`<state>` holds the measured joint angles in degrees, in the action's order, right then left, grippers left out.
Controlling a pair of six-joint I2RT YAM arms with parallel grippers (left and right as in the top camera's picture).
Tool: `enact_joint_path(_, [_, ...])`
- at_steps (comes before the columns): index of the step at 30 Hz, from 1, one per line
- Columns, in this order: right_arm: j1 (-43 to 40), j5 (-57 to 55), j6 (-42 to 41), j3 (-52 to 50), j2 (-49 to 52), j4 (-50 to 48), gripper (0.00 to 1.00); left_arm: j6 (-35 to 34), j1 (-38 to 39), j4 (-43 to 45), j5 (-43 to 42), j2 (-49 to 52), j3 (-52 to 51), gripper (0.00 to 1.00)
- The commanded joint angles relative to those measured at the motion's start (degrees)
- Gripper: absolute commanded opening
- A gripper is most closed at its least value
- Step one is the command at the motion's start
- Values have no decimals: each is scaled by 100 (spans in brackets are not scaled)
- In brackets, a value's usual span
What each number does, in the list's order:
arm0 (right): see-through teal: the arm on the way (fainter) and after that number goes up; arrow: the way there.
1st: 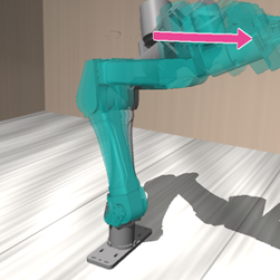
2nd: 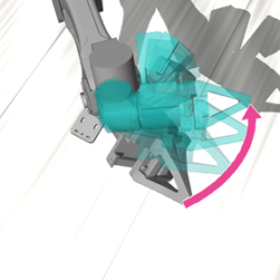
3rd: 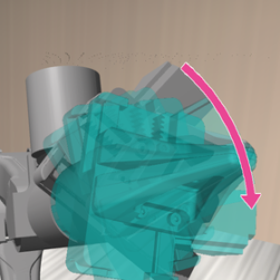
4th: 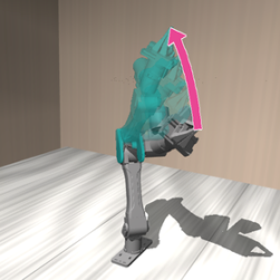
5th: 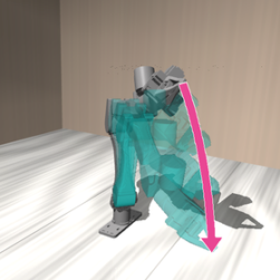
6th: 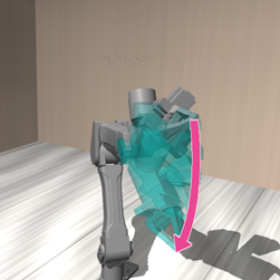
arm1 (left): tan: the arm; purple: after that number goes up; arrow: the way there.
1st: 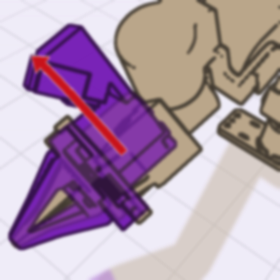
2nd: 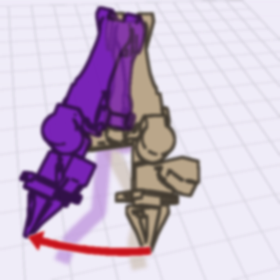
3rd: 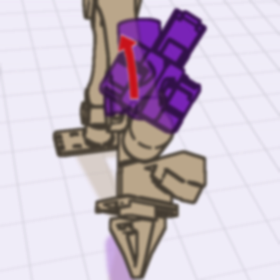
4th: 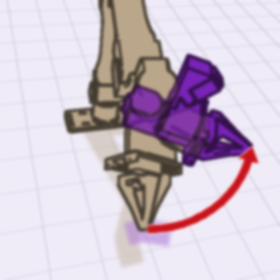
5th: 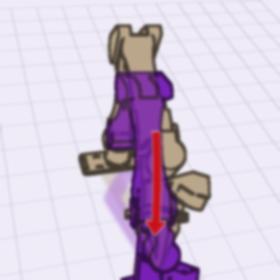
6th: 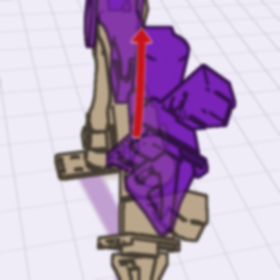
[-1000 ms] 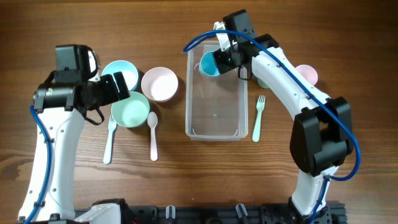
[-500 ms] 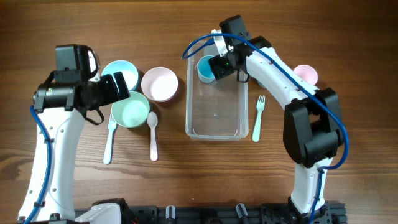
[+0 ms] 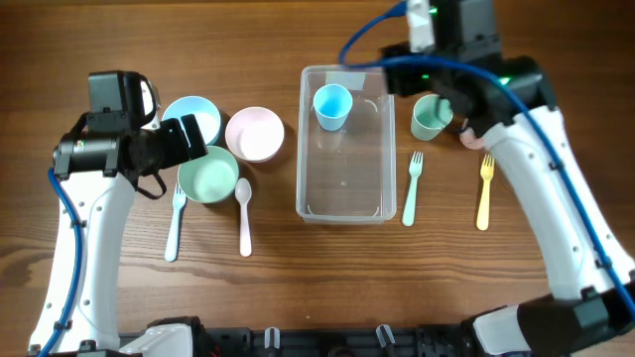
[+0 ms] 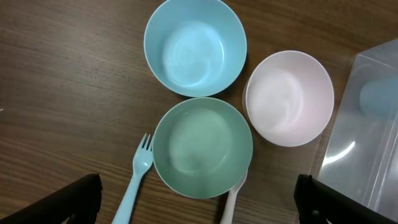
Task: Pack container
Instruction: 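Move the right gripper to the pink cup and grasp it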
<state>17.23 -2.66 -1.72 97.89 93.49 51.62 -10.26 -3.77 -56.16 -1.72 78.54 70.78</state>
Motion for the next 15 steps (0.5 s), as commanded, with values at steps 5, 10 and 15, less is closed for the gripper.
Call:
enact_joint_path(5, [-2446, 420, -1043, -44, 1613, 837, 67, 87, -26, 15, 31, 24, 83, 100])
enact_joint_path(10, [-2835, 549, -1029, -125, 2435, 1165, 61, 85, -26, 15, 31, 24, 83, 100])
enact_joint_path(15, [-2835, 549, -1196, -520, 2540, 933, 50, 85, -26, 15, 31, 24, 83, 100])
